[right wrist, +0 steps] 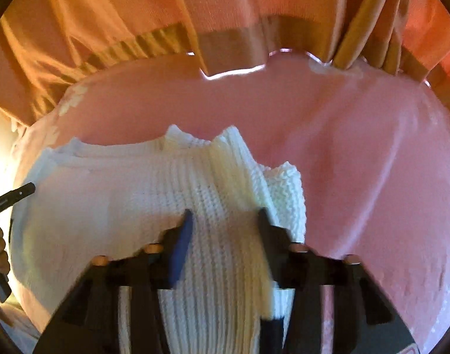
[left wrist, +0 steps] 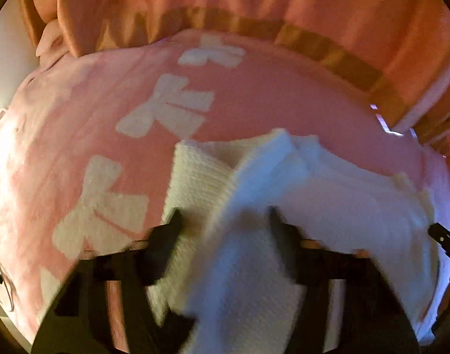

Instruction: Fold small clothes

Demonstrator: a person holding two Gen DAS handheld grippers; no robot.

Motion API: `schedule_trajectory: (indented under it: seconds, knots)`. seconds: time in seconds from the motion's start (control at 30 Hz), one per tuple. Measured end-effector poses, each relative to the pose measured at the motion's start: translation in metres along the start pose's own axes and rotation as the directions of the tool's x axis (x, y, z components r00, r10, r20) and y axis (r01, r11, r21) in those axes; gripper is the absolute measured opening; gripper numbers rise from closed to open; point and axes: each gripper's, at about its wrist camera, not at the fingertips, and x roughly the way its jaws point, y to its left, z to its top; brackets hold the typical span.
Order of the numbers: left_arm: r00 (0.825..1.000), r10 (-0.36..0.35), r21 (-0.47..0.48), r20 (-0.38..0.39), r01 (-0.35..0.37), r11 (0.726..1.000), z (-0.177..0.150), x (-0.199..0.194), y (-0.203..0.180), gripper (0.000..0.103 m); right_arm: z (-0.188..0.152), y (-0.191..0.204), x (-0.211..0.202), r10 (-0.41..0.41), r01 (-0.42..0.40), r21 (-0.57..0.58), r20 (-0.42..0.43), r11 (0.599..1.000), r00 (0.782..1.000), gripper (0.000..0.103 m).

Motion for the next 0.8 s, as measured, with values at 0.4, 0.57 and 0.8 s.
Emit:
schedule_trajectory:
  seconds: [0.4, 0.57, 0.8]
  knots:
    - [0.999, 0.038, 0.031, 0.036, -0.039, 0.999, 0.010, -0.001, -0.006, 0.011, 0.009, -0.042, 0.002, -0.017, 0.014, 0.143, 0.019, 0.990, 1.000, 0.006]
    - [0.998, 0.049, 0.019, 0.025, -0.050, 0.999, 0.008, 0.001, -0.006, 0.012, 0.004, -0.018, -0.016, -0.006, 0.002, 0.044, 0.091, 0.999, 0.996, 0.047]
    - [0.999, 0.037, 0.022, 0.026, -0.037, 0.999, 0.011, 0.005, -0.014, 0.043, 0.004, 0.005, 0.004, -0.015, 0.015, -0.005, 0.045, 1.000, 0.999, 0.047]
